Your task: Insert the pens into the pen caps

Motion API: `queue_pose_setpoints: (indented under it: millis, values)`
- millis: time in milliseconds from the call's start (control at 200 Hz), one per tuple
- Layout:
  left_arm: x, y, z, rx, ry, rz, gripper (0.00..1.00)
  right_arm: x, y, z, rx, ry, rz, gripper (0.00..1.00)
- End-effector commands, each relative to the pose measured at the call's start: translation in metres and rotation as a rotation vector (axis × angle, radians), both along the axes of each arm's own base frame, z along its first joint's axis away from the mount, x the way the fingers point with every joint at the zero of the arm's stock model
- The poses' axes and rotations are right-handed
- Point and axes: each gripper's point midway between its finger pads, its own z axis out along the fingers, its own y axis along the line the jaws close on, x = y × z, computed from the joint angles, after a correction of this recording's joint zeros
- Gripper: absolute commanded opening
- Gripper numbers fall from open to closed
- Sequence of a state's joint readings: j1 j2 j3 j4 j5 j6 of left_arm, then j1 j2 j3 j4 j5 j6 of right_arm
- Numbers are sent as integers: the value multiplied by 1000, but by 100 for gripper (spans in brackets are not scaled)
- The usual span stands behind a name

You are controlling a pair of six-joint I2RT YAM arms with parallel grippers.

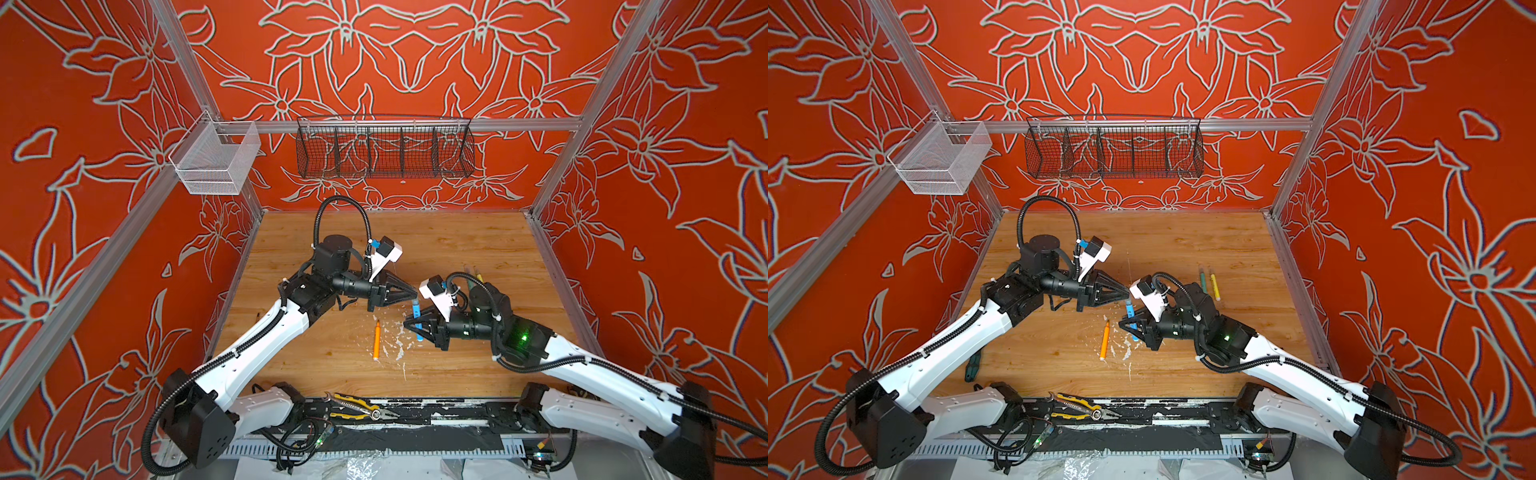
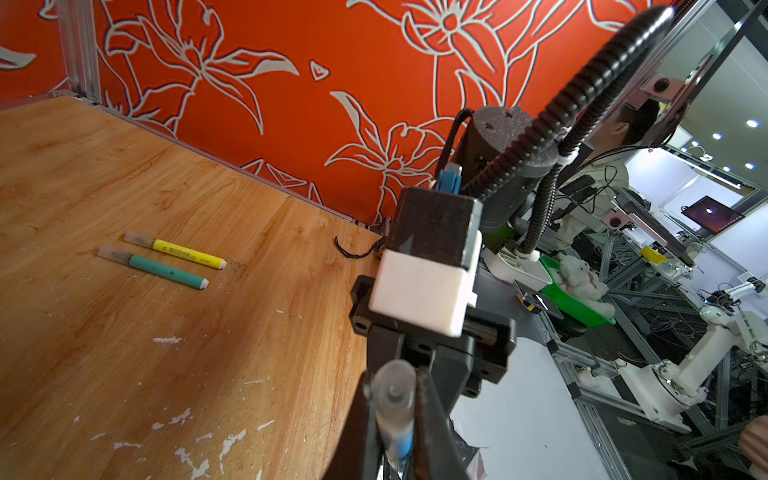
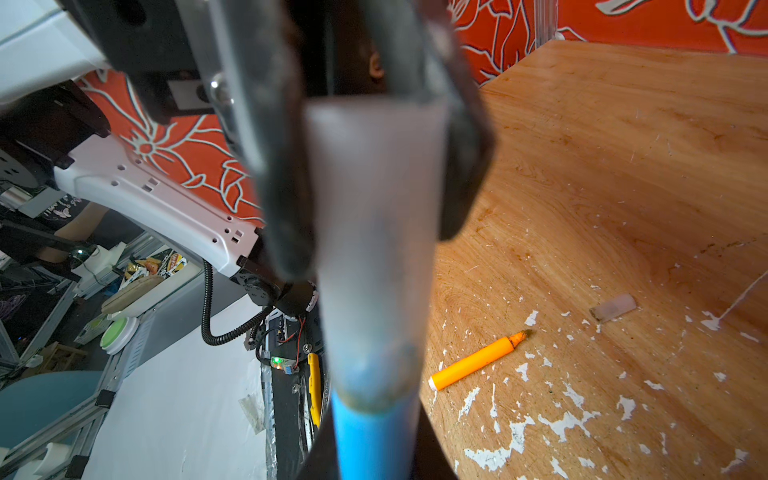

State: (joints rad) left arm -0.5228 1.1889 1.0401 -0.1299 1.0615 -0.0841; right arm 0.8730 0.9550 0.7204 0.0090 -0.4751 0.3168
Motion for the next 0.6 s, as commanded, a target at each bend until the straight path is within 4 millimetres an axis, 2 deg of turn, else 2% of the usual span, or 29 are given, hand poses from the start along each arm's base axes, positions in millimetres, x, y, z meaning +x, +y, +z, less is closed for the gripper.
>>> queue_pose_setpoints:
  millis: [0,205,596]
  values:
    - [-53,0,-33,85,199,-193,0,38,-16,66,178,-156,-207,0]
    - [-57,1,-31,77,183,-202,0,36,-16,75,225,-162,-200,0]
    - [-90,-3,-22,43,141,-332,0,16,-17,123,403,-156,-86,0]
